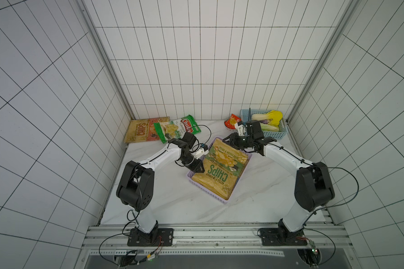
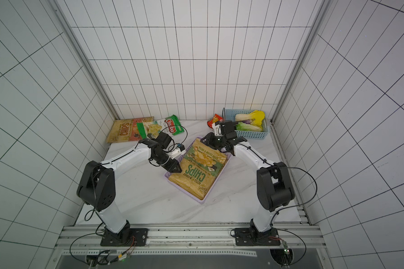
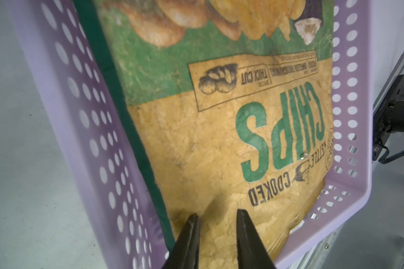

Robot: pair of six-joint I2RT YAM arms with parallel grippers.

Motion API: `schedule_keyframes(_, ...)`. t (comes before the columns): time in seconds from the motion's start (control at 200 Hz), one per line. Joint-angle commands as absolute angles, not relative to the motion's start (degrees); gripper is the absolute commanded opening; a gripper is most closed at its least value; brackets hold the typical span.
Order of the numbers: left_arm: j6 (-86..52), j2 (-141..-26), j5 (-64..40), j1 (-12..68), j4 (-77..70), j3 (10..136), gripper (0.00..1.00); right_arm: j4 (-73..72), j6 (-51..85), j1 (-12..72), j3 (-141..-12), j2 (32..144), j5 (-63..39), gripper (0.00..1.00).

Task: Put the potato chips into the basket
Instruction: Place the potato chip in the basket.

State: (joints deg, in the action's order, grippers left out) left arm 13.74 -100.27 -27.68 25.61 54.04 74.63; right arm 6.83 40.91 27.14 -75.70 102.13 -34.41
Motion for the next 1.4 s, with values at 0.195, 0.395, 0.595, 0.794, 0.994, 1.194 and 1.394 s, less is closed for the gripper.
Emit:
schedule_keyframes(0.195, 13.0, -100.0, -24.3, 25.5, 49.1, 71.5, 0.28, -4.6, 50.9, 27.9, -86.0, 117.6, -38.6, 0.32)
schedule_keyframes(0.395, 12.7, -99.5, -21.6, 25.2, 47.5, 69.1, 0.28, 0.5, 47.4, 28.0, -88.0, 120.9, -33.9, 0.32)
schedule_keyframes(0.595, 12.6, -98.1, -22.5, 23.7, 48.1, 69.7, 0.29, 4.3, 44.7, 28.2, -87.7, 119.1, -31.2, 0.32)
schedule_keyframes(0.794, 13.1, -91.4, -23.6, 20.2, 51.9, 77.2, 0.53, 4.4, 42.4, 28.3, -88.5, 111.2, -32.6, 0.35)
schedule_keyframes(0.994, 7.8, -93.4, -14.3, 14.7, 47.5, 83.0, 0.73, 5.2, 40.9, 28.3, -86.7, 103.0, -33.1, 0.36)
schedule_keyframes(1.194, -7.2, -105.6, -10.9, 6.3, 45.0, 91.6, 0.76, 5.5, 39.2, 28.3, -81.8, 97.2, -31.5, 0.37)
schedule_keyframes(1.394, -24.1, -112.6, -4.4, 0.5, 36.2, 94.6, 0.78, 5.1, 37.5, 28.3, -75.9, 93.2, -29.2, 0.37)
